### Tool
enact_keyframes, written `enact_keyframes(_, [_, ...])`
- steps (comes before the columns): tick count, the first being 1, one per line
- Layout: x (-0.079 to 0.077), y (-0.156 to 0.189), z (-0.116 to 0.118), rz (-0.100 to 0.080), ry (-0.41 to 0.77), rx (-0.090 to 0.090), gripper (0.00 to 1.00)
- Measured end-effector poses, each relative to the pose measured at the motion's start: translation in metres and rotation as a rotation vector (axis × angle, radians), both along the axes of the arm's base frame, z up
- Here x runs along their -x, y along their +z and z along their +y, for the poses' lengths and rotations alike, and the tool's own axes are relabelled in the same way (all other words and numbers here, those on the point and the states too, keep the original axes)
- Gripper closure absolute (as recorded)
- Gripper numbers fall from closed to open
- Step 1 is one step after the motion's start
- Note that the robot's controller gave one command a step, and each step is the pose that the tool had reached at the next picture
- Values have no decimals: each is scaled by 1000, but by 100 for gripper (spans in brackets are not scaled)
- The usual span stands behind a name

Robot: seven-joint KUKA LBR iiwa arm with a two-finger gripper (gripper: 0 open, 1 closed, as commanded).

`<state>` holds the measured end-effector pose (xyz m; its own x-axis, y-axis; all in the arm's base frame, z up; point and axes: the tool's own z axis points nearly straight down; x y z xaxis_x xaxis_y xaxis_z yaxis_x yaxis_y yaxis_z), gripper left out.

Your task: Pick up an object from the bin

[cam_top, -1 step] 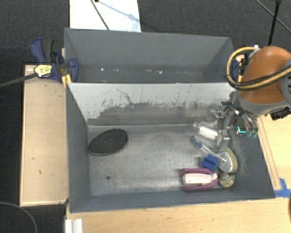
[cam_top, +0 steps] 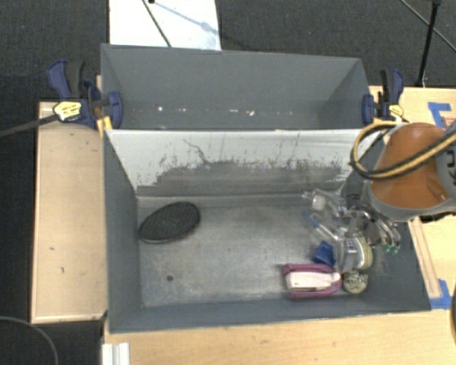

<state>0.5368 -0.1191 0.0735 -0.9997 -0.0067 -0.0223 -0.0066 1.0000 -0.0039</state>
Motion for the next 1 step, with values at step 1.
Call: enact_keyframes(1, [42, -1, 29, 17, 123, -2, 0])
